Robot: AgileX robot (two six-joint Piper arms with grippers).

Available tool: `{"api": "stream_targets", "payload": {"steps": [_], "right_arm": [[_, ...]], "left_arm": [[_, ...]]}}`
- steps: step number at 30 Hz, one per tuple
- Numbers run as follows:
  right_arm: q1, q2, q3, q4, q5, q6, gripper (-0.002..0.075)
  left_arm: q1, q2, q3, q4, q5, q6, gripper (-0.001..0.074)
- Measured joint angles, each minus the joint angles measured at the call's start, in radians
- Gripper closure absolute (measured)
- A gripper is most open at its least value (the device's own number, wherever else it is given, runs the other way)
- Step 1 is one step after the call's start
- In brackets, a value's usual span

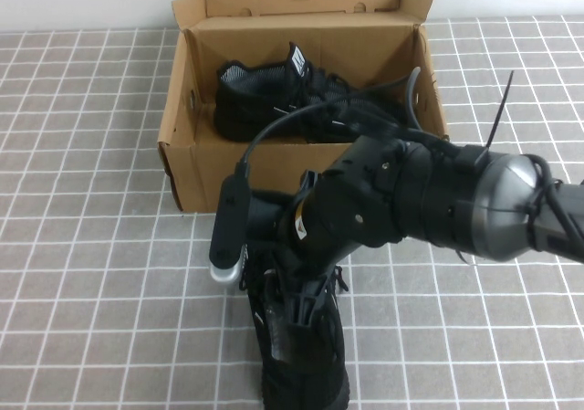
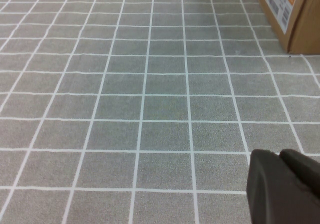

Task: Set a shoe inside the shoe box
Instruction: Pick up the shoe from the table

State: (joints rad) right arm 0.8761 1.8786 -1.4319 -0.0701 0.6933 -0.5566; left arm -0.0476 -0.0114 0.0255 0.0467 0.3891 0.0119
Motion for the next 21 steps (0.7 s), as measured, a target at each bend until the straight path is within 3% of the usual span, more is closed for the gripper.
{"api": "stream_targets", "payload": {"steps": [6, 16, 21], "right_arm": [[0.0, 0.013, 0.0, -0.029, -0.01, 0.0, 0.0304], [0.002, 0.015, 0.0, -0.035, 0.01, 0.0, 0.0666], [0.002, 0.001, 0.0, -0.04, 0.038, 0.0, 0.0718]], "left_arm": [[0.0, 0.0, 0.0, 0.0, 0.0, 0.0, 0.0735], [0.0, 0.0, 0.0, 0.0, 0.0, 0.0, 0.0735], [0.0, 0.0, 0.0, 0.0, 0.0, 0.0, 0.0735]]}}
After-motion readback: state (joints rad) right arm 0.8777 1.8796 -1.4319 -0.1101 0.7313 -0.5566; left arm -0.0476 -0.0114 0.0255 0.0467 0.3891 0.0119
